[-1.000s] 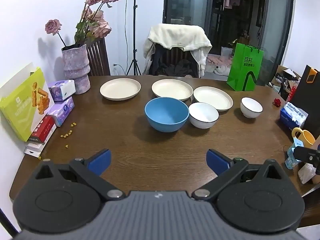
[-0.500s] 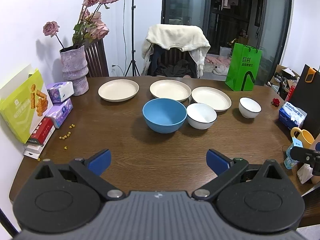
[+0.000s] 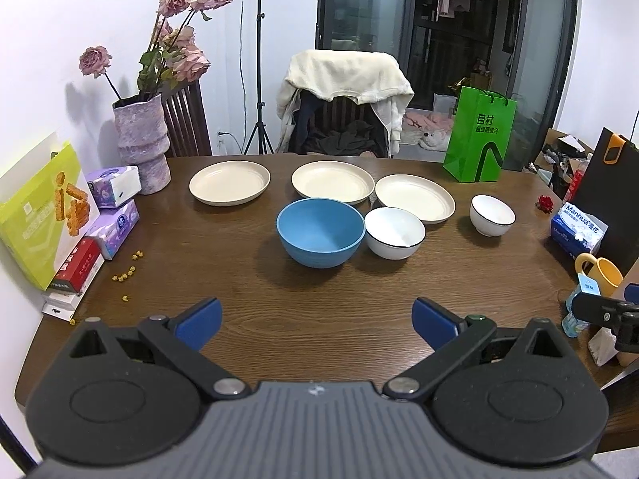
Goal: Organize plates and bowls
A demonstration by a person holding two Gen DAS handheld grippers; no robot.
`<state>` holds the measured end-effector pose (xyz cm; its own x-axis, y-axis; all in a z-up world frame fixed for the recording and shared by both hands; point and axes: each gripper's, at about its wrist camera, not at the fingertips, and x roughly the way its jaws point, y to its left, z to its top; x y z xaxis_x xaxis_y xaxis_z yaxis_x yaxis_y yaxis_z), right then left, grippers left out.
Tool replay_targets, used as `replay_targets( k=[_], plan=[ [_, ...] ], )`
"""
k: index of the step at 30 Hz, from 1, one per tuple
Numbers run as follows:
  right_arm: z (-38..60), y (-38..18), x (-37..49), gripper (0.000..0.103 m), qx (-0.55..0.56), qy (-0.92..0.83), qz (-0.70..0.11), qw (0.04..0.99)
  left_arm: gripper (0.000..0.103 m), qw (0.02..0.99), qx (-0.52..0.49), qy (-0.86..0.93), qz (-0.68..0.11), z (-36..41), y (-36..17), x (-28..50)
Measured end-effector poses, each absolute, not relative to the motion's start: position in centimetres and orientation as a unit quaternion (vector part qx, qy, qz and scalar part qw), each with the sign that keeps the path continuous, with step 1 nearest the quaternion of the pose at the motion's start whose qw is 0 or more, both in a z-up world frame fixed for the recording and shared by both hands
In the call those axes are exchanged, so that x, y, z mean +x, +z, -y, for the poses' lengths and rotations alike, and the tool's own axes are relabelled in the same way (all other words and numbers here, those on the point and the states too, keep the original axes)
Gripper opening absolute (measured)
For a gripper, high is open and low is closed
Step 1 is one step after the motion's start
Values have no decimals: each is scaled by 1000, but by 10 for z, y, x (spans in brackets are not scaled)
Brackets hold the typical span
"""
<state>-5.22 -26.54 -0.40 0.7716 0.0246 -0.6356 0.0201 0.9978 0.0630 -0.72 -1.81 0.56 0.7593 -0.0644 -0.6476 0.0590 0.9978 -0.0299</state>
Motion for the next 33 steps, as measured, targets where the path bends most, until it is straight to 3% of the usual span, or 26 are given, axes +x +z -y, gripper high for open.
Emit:
replay_targets(
  k=[33],
  plan=[
    [265, -4, -52, 103, 33, 1, -338, 941, 103, 938, -3, -40, -344, 18, 5, -7]
  ],
)
